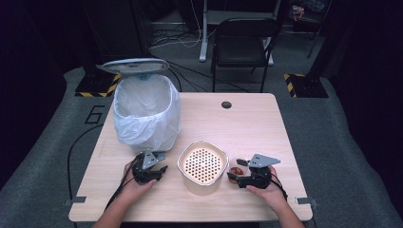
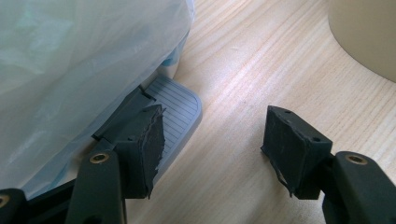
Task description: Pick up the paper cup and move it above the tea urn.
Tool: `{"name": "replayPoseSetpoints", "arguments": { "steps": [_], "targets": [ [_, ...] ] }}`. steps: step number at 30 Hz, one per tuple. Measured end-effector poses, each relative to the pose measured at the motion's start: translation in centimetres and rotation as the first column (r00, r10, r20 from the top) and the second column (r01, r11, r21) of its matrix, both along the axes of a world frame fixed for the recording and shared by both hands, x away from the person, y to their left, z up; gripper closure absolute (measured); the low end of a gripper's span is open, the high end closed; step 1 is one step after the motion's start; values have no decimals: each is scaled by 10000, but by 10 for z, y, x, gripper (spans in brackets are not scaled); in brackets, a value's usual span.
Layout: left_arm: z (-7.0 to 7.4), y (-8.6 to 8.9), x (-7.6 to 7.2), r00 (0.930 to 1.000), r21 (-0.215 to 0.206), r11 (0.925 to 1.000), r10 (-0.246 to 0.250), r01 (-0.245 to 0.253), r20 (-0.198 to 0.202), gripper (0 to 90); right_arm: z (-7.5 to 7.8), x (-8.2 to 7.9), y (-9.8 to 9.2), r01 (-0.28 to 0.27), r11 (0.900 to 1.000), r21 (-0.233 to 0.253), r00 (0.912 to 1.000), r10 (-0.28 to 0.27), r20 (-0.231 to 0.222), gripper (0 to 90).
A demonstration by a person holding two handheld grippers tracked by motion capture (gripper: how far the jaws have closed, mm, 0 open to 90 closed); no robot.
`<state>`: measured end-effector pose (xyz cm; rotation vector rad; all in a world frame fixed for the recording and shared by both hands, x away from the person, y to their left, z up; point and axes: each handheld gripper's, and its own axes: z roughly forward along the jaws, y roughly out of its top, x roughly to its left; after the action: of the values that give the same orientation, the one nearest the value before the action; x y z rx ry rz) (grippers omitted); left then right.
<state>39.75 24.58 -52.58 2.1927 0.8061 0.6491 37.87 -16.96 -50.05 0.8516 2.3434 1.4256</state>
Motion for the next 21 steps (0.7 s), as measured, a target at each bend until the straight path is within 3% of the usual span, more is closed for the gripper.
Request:
{"name": "replayPoseSetpoints", "arguments": {
  "steps": [13, 21],
  "targets": [
    [0, 0, 0, 10000, 5, 10000, 10, -10, -17, 383, 6, 2, -3, -605, 9981, -79, 9982, 605, -20, 369],
    [0, 0, 0, 10000, 13, 10000, -26, 26, -9, 384, 23, 4, -12, -685, 9976, -28, 9975, 686, 161, 369]
  ]
}}
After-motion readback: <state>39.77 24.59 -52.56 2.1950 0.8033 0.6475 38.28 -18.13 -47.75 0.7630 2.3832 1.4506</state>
